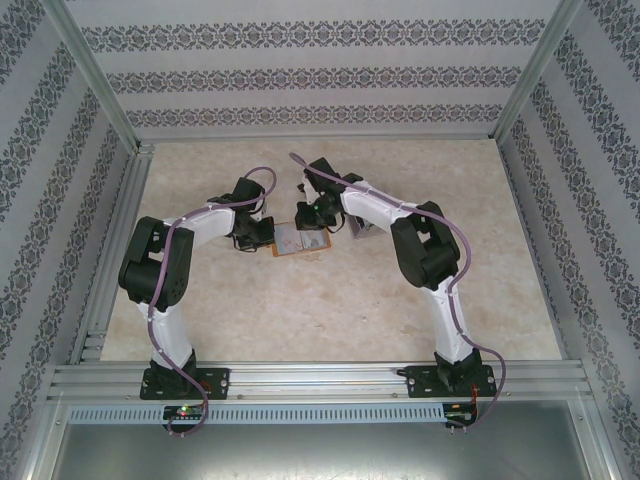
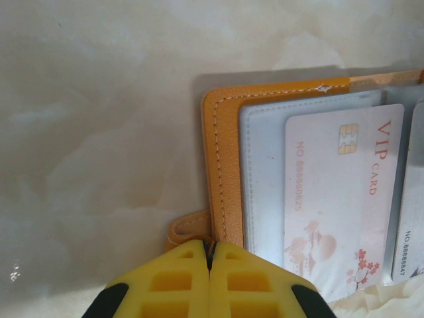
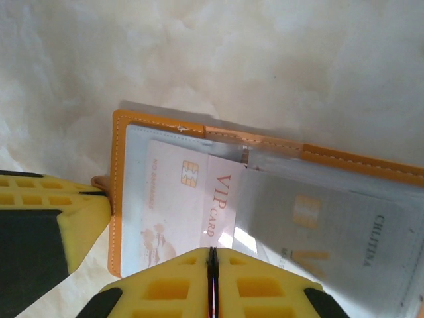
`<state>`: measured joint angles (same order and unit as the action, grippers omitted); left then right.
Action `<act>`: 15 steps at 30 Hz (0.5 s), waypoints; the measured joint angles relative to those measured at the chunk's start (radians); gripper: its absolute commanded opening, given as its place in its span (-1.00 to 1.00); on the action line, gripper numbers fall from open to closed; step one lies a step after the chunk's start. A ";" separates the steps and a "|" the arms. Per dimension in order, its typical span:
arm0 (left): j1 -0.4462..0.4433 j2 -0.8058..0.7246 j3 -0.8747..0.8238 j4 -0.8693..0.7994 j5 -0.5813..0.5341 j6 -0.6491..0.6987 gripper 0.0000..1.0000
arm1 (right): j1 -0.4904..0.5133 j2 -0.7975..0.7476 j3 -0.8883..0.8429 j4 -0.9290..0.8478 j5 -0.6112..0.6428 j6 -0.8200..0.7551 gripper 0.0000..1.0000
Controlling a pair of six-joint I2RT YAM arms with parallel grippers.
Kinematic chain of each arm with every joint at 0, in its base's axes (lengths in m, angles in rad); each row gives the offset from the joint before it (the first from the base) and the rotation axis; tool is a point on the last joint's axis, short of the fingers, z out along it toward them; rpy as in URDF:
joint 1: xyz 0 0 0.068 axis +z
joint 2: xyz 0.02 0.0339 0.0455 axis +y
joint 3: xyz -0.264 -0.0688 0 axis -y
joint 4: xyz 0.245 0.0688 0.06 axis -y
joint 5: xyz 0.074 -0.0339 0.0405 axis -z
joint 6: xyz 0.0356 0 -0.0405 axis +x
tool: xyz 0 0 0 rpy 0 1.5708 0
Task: Put the credit cards into the card holder
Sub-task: Insert the credit card into the card slot.
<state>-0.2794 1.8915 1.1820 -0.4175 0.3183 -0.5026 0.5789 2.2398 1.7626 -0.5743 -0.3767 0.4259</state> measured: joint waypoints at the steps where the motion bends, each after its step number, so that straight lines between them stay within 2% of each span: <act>1: 0.000 0.000 0.000 0.000 0.000 0.000 -1.00 | 0.000 0.010 0.009 -0.006 -0.003 -0.005 -0.74; 15: 0.000 0.000 0.000 0.000 0.000 0.000 -1.00 | 0.032 0.097 0.107 -0.077 -0.003 -0.042 -0.73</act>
<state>-0.2794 1.8915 1.1820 -0.4175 0.3187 -0.5026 0.6109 2.3371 1.8698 -0.6518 -0.3794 0.3843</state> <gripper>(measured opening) 0.058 0.135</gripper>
